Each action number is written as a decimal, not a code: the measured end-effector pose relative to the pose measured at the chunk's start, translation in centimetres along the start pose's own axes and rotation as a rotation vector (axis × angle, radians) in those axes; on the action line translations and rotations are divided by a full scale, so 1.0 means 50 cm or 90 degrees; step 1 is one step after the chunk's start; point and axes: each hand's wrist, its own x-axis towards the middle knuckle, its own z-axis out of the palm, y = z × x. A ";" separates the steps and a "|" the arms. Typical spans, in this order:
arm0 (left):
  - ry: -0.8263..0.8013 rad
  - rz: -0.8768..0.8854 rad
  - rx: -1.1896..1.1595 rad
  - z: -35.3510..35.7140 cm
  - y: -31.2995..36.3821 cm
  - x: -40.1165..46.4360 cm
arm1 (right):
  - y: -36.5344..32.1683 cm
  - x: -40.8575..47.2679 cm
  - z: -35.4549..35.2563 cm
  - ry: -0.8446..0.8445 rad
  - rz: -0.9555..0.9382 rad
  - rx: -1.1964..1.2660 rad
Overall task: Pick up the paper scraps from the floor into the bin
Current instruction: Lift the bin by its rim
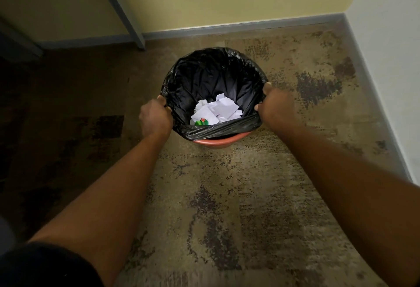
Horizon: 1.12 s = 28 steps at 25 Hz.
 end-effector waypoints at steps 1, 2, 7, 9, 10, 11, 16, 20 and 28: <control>-0.003 0.002 0.017 -0.002 0.003 -0.001 | 0.002 0.000 -0.001 -0.007 0.007 0.006; -0.005 0.004 0.022 -0.002 0.005 -0.002 | 0.000 -0.003 -0.004 -0.019 0.009 -0.004; -0.016 -0.058 -0.045 0.000 0.012 0.002 | -0.012 -0.004 -0.010 -0.077 -0.058 -0.099; -0.017 -0.072 -0.053 -0.002 0.015 0.005 | -0.014 -0.004 -0.014 -0.091 -0.068 -0.103; -0.018 -0.072 -0.053 -0.002 0.017 0.005 | -0.016 -0.005 -0.018 -0.094 -0.062 -0.102; -0.018 -0.069 -0.054 0.000 0.017 0.005 | -0.017 -0.007 -0.022 -0.098 -0.054 -0.100; -0.044 -0.118 -0.094 0.000 0.018 0.011 | -0.022 -0.012 -0.022 -0.123 -0.019 -0.101; -0.062 -0.094 -0.061 -0.009 0.032 0.012 | -0.033 -0.009 -0.032 -0.153 0.046 -0.088; -0.091 -0.248 -0.122 -0.008 0.039 0.033 | -0.046 -0.010 -0.052 -0.162 0.094 -0.103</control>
